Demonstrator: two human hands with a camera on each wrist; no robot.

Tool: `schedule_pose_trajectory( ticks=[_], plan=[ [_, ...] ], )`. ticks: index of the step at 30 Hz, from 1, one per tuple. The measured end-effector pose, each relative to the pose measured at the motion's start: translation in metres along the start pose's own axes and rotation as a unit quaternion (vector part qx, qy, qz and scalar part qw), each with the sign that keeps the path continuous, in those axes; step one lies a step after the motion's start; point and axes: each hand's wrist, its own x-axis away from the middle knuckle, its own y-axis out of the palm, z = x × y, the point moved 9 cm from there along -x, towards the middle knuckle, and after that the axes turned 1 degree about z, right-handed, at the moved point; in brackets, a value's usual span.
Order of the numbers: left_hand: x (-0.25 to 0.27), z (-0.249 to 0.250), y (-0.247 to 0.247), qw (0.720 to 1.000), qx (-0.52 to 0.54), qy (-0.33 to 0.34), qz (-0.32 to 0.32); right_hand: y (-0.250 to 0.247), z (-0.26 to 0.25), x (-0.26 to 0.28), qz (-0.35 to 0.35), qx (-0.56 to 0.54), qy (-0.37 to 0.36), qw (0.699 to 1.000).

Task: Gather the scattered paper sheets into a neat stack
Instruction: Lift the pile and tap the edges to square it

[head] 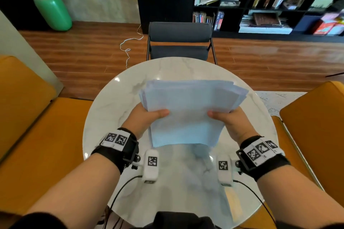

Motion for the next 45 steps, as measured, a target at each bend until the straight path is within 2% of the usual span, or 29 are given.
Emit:
schedule_pose_trajectory(
  ticks=[3,6,9,12,14,16,18,20,22,24,26,28,30,33,35,36,39,41,43,45],
  plan=[
    [-0.003,0.017,-0.010,0.999,0.007,0.035,-0.024,-0.002,-0.012,0.000,-0.050,0.010,-0.002,0.999],
    [-0.002,0.012,-0.001,0.999,0.003,0.024,-0.045,0.007,-0.013,0.001,-0.088,0.024,0.002,0.996],
    [-0.002,0.008,0.013,1.000,0.006,0.011,-0.017,0.013,-0.016,-0.002,-0.043,-0.008,-0.003,0.999],
    [0.000,0.022,0.003,0.999,0.001,0.032,0.028,0.008,-0.032,-0.003,-0.012,-0.042,-0.026,0.999],
    [0.002,0.033,-0.009,0.996,-0.049,0.070,0.038,0.001,-0.047,0.001,0.005,0.015,-0.069,0.997],
    [0.008,0.048,-0.013,0.983,-0.119,0.133,0.040,-0.003,-0.060,0.008,0.033,0.139,-0.121,0.982],
    [0.014,0.067,-0.009,0.952,-0.231,0.198,0.041,0.000,-0.079,0.018,0.062,0.233,-0.198,0.950],
    [0.020,0.085,0.005,0.893,-0.370,0.256,0.027,0.014,-0.097,0.028,0.056,0.317,-0.277,0.906],
    [0.023,0.098,0.022,0.820,-0.488,0.299,0.003,0.034,-0.107,0.031,0.031,0.441,-0.329,0.834],
    [0.022,0.104,0.031,0.759,-0.560,0.333,-0.001,0.051,-0.110,0.032,0.011,0.551,-0.357,0.754],
    [0.019,0.105,0.035,0.719,-0.600,0.351,-0.009,0.059,-0.108,0.031,0.001,0.604,-0.374,0.704],
    [0.017,0.103,0.032,0.704,-0.614,0.357,-0.023,0.054,-0.104,0.030,-0.003,0.621,-0.374,0.689],
    [0.018,0.101,0.024,0.712,-0.602,0.360,-0.024,0.040,-0.103,0.028,0.008,0.613,-0.363,0.701],
    [0.020,0.104,0.008,0.774,-0.535,0.339,0.008,0.028,-0.106,0.028,0.020,0.575,-0.349,0.739],
    [0.016,0.101,0.009,0.815,-0.501,0.290,-0.004,0.033,-0.107,0.026,0.008,0.580,-0.340,0.740],
    [0.014,0.099,0.015,0.819,-0.504,0.275,-0.022,0.039,-0.108,0.026,-0.001,0.604,-0.337,0.723],
    [0.010,0.098,0.037,0.781,-0.549,0.288,-0.071,0.064,-0.106,0.026,-0.017,0.700,-0.330,0.634],
    [0.007,0.098,0.039,0.773,-0.561,0.287,-0.073,0.079,-0.104,0.026,-0.019,0.733,-0.326,0.596],
    [0.004,0.097,0.035,0.789,-0.544,0.277,-0.071,0.089,-0.100,0.022,-0.025,0.747,-0.314,0.585],
    [0.001,0.096,0.026,0.831,-0.490,0.257,-0.060,0.087,-0.097,0.014,-0.042,0.752,-0.271,0.599]
  ],
)
